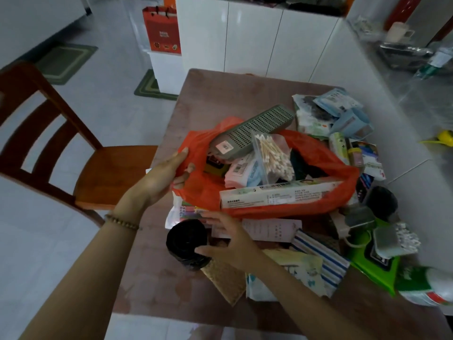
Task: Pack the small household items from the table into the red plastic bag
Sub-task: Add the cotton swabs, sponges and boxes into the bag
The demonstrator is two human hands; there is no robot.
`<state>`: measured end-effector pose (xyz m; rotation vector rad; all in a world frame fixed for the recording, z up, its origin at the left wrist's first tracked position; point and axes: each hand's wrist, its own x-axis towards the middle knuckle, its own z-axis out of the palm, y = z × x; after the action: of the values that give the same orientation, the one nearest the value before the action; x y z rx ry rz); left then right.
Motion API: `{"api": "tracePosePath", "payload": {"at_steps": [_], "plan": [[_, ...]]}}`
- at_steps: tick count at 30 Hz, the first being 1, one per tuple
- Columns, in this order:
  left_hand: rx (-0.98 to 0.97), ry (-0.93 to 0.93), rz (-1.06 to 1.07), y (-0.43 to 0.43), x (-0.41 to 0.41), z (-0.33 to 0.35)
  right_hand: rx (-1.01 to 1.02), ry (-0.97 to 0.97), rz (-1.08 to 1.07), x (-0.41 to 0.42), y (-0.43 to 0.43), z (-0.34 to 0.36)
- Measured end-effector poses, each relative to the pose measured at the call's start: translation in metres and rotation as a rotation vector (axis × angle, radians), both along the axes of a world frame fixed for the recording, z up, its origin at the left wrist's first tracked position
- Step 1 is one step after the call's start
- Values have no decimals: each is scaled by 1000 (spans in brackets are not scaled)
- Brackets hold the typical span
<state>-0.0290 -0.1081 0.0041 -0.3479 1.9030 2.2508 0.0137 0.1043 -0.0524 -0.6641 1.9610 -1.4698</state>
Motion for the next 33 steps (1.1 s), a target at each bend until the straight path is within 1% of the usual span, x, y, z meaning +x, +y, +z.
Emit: {"api": "tracePosePath", "payload": {"at_steps": [4,6,8,10,14,19,22,24,26,27,28,30,31,33], "plan": [[26,2,1,-9,4,-2,153,204,118,14,-22,-28],[47,-5,0,-10,5,-1,221,282,142,15,-30,-36],[65,-13,-7,-11,5,0,258,330,120,16,-35,-43],[70,-14,-17,-13,4,0,249,339,61,16,-37,-46],[24,-7,-43,-17,1,-1,162,296,-12,19,-33,-37],[37,3,-37,-16,-1,-2,-10,106,-111,1,-10,20],[59,-13,-40,-17,0,-1,-172,104,-350,-38,-6,46],[96,-22,-11,-17,0,-1,-231,76,-517,-63,-9,50],[163,-15,26,-14,-1,0,-183,7,-584,-85,-16,43],[191,-13,38,-11,-1,1,-109,-13,-575,-94,-19,36],[205,-11,43,-8,-2,2,-4,-1,-538,-100,-21,30],[212,-15,36,-3,-3,4,188,110,-427,-105,-18,21],[216,-14,30,-1,-4,5,203,154,-388,-105,-13,21],[205,-8,21,3,-6,5,127,142,-337,-97,5,29]]}}
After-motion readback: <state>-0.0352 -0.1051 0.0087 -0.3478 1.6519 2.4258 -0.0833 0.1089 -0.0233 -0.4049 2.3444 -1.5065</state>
